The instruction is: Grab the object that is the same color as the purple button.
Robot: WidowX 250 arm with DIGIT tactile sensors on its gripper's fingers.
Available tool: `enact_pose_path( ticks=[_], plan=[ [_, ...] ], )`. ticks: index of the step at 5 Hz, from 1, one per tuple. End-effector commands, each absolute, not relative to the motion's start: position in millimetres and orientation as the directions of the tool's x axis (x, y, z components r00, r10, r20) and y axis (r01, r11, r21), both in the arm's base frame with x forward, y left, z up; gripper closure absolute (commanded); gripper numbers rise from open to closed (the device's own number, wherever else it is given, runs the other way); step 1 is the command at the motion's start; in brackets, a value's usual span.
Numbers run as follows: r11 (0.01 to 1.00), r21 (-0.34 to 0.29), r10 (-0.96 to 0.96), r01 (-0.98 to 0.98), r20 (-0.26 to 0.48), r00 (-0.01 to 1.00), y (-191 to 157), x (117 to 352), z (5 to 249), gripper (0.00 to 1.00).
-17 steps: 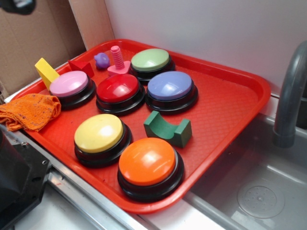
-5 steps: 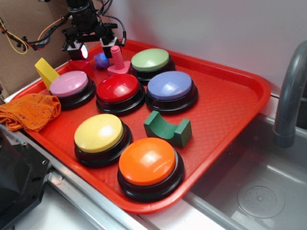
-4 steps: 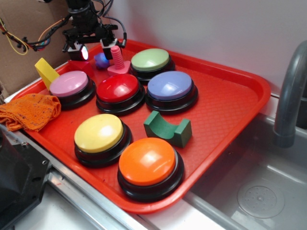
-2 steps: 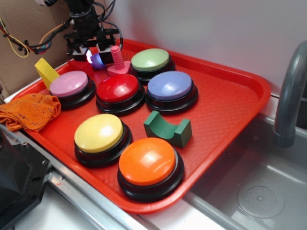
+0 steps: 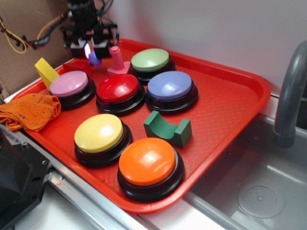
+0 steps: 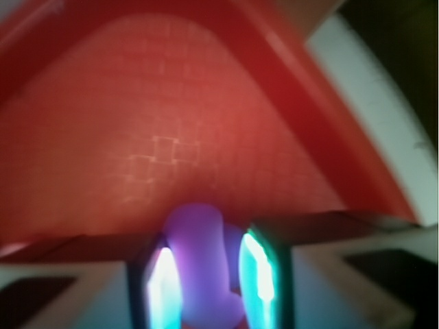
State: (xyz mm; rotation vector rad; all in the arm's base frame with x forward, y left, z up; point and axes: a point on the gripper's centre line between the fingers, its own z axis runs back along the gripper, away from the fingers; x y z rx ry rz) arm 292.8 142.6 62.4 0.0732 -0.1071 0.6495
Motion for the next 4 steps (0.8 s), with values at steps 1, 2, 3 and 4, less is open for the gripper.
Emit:
enact_pose_path(
  ticks=[1,2,3,4],
  plan=[
    [0.818,-0.011,0.56,-0.575,0.241,0.793,117,286,175,1.0],
    [0.859,-0.057,0.505,-0.508,0.249,0.826,84,268,205,1.0],
    [0.873,-0.079,0.487,-0.482,0.214,0.847,69,249,205,1.0],
    [0.904,-0.1,0.427,-0.415,0.158,0.89,46,225,192,1.0]
  ],
)
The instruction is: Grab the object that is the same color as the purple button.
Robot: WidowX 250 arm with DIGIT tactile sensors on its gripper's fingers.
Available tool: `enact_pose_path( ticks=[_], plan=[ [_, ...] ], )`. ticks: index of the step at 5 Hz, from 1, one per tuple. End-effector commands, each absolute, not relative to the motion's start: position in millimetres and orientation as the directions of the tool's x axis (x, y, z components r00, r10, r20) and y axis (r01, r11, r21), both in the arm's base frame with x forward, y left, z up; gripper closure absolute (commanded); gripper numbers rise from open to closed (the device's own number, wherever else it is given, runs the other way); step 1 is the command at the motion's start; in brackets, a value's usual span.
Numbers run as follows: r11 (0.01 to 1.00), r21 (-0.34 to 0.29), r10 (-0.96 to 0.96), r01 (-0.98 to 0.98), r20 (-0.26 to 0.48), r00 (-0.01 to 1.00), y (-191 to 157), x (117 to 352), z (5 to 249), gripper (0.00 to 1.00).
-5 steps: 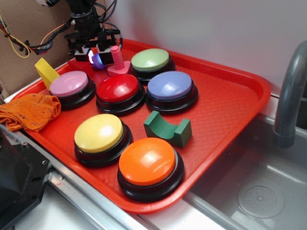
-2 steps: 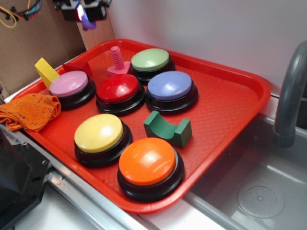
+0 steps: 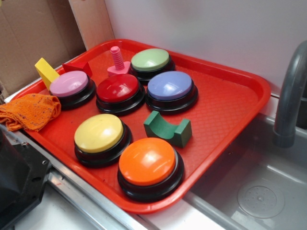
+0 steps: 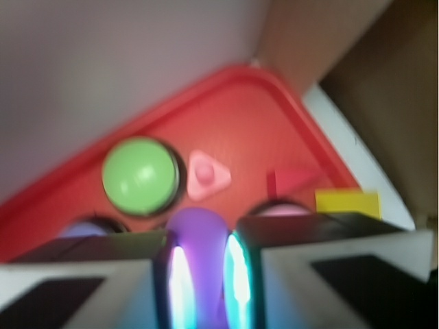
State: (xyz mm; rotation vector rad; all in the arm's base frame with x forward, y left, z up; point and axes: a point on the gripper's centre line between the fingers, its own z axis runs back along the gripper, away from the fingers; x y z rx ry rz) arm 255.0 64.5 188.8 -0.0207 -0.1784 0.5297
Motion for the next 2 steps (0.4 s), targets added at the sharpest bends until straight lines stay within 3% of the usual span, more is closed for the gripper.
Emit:
enact_pose_path(
  ticks=[1,2],
  plan=[
    [0.927,-0.092,0.374,-0.363,0.165,0.913,31.9,216.9,185.6,1.0],
    [0.915,-0.074,0.404,-0.398,0.168,0.899,37.6,213.7,191.4,1.0]
  ],
)
